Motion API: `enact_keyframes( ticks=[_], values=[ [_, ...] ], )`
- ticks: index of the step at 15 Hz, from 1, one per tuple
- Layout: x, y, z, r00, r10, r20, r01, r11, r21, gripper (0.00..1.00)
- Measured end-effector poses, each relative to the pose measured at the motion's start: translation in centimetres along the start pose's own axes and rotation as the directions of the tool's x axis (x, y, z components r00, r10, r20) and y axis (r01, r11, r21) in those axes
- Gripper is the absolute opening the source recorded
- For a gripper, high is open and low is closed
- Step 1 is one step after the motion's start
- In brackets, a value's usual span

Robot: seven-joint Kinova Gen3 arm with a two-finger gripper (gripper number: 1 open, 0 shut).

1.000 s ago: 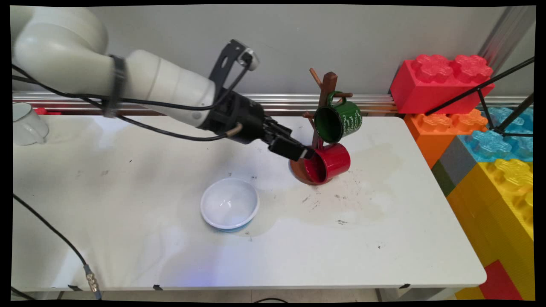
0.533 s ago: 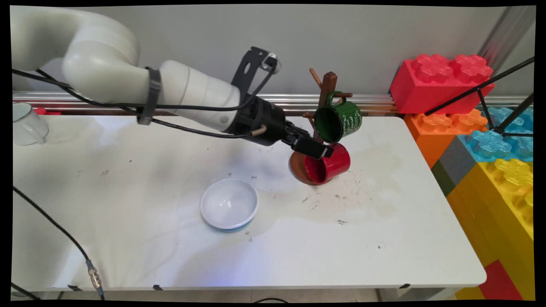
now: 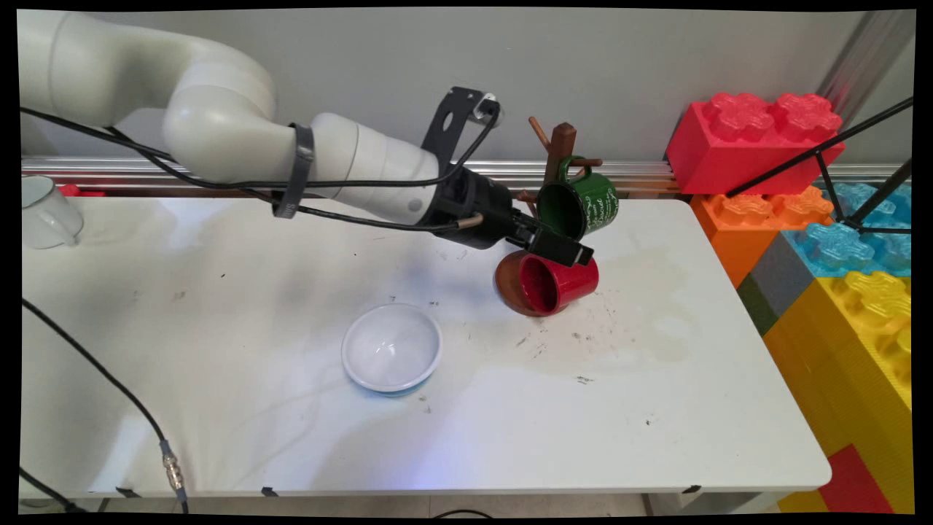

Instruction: Pick up the green mug from the rack

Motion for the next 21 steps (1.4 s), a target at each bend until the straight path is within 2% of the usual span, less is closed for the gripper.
enact_keyframes(
  ticks=[21],
  values=[
    [1.8,-0.8,4.7,0.993,-0.095,-0.076,0.093,0.995,-0.027,1.0]
  ],
)
